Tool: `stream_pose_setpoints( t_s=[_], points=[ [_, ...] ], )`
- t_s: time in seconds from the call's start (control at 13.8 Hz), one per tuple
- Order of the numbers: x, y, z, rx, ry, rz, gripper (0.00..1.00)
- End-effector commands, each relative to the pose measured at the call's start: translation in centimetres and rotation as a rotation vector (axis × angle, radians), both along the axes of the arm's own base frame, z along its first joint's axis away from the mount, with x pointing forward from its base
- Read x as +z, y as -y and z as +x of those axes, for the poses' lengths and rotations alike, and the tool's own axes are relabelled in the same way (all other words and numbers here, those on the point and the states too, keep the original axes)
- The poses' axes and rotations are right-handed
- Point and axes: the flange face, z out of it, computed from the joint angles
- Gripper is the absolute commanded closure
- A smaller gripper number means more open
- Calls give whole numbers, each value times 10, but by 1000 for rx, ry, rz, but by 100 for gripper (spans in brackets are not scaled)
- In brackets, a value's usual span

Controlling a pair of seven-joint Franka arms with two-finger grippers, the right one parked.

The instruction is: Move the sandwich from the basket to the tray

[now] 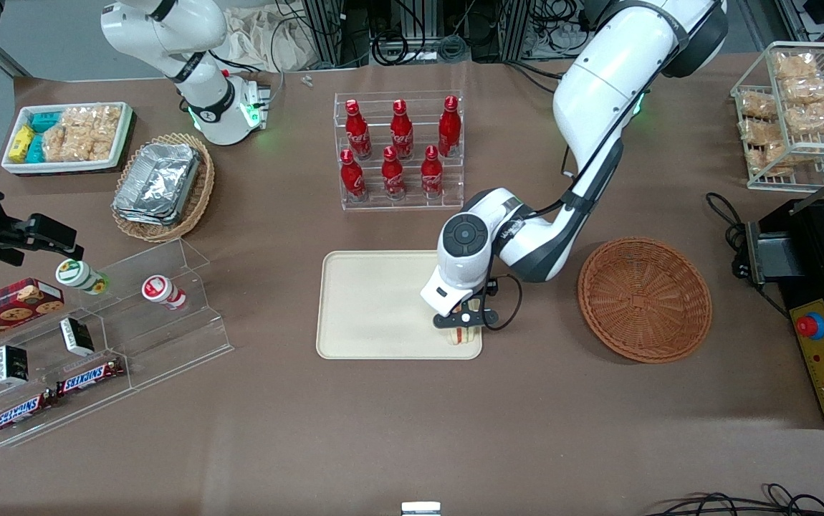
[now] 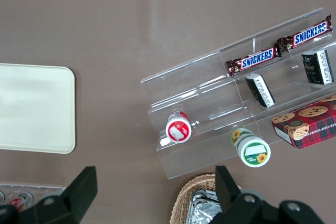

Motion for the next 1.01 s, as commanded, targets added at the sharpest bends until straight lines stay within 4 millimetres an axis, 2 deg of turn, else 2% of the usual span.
stream_pose_setpoints(
  t_s=[0.0, 0.07, 0.14, 0.29, 0.43, 0.65, 0.72, 0.87, 0.94],
  points=[
    [79, -7, 4, 38, 36, -21, 0],
    [106, -13, 5, 35, 31, -44, 0],
    [128, -31, 12, 44, 12, -46, 0],
    [178, -72, 23, 46, -16, -92, 0],
    [217, -122, 30, 58, -73, -115, 0],
    [264, -188, 27, 22, -122, -95, 0],
    [276, -214, 29, 15, -125, -88, 0],
    [302, -253, 23, 29, -135, -80, 0],
    [307, -271, 21, 55, -145, -73, 0]
  ],
)
